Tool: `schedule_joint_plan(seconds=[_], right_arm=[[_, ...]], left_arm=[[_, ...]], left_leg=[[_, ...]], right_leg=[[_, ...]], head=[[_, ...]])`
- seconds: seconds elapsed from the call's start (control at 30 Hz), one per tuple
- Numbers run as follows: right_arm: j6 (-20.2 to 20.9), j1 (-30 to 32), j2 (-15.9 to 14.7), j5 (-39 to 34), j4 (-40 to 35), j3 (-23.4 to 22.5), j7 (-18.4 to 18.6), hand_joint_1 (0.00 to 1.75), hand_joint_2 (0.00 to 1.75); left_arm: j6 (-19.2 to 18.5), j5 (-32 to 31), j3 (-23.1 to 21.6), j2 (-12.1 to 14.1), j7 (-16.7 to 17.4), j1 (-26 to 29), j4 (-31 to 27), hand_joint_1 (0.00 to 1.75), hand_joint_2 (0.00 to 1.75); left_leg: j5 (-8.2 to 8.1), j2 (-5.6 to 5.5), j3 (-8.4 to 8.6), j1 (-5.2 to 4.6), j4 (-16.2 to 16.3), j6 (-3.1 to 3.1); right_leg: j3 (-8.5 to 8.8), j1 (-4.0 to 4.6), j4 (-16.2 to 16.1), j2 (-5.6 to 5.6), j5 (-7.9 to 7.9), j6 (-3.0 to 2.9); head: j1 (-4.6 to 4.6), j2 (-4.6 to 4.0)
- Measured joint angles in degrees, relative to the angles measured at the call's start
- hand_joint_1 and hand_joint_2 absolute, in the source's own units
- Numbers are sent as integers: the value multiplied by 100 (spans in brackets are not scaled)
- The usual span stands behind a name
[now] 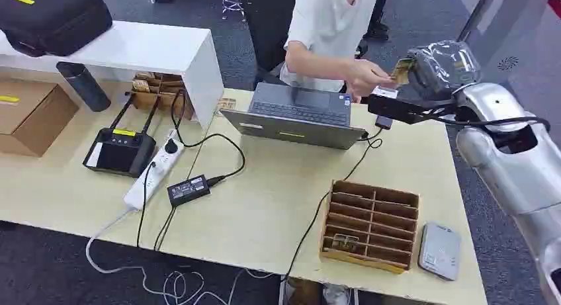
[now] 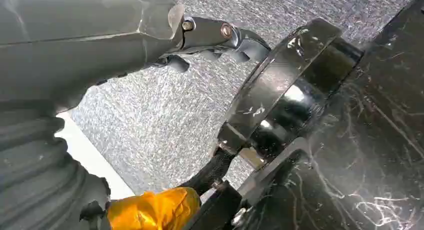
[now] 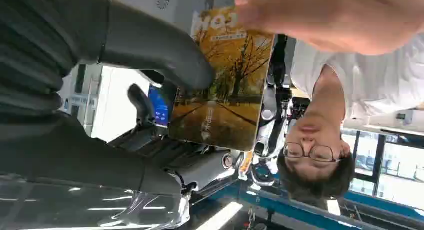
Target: Pass the card to the sensor for recognition and then transmit it.
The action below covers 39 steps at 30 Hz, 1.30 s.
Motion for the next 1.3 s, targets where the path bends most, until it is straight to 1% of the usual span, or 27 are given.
schedule_joint_plan(seconds=[0.1,0.17,0.3,0.53,0.77,0.87,1.07,1.3], right_arm=[[-9,-6,28,-15,7,9,0,175,175],[-11,-18,59,-22,17,33,0,175,175],[-42,-23,68,-50,37,35,-2,175,175],[-159,20,-2,-83,35,35,-2,175,175],[-354,324,-313,-103,-39,-13,-44,175,175],[-474,560,-507,-83,-164,-88,-66,175,175],[-649,1187,-925,-42,-505,-381,-66,175,175],[-730,1788,-1226,-31,-929,-835,-52,175,175]], left_arm=[[-359,-2,13,-42,114,-79,112,0,175],[-498,-56,33,-76,214,-106,192,0,175],[-505,-223,37,-107,258,-113,256,0,175],[-437,-221,44,-116,297,-105,258,0,175],[-349,-221,44,-105,297,-76,247,0,175],[-188,-221,41,-100,297,-41,192,0,175],[75,-223,20,-61,297,10,50,0,175],[228,-232,-7,-26,297,38,-70,0,175]], left_leg=[[0,0,0,-1,0,0],[0,1,1,-1,0,0],[1,-1,0,-1,0,0],[0,0,1,-3,1,0],[0,1,1,-3,2,1],[-1,-1,0,-3,2,1],[-5,1,0,-4,2,5],[-5,2,-1,-4,2,5]], right_leg=[[1,-1,1,-1,0,0],[1,-2,1,1,2,0],[1,-1,1,-2,1,0],[-1,-2,-1,-1,1,0],[-1,-2,-2,-1,2,0],[-1,-2,-2,-3,1,0],[-1,-2,-3,-1,1,0],[-3,-2,-3,0,1,1]], head=[[-2,0],[-2,0],[0,0],[0,0],[0,0],[0,0],[-2,0],[-2,0]])
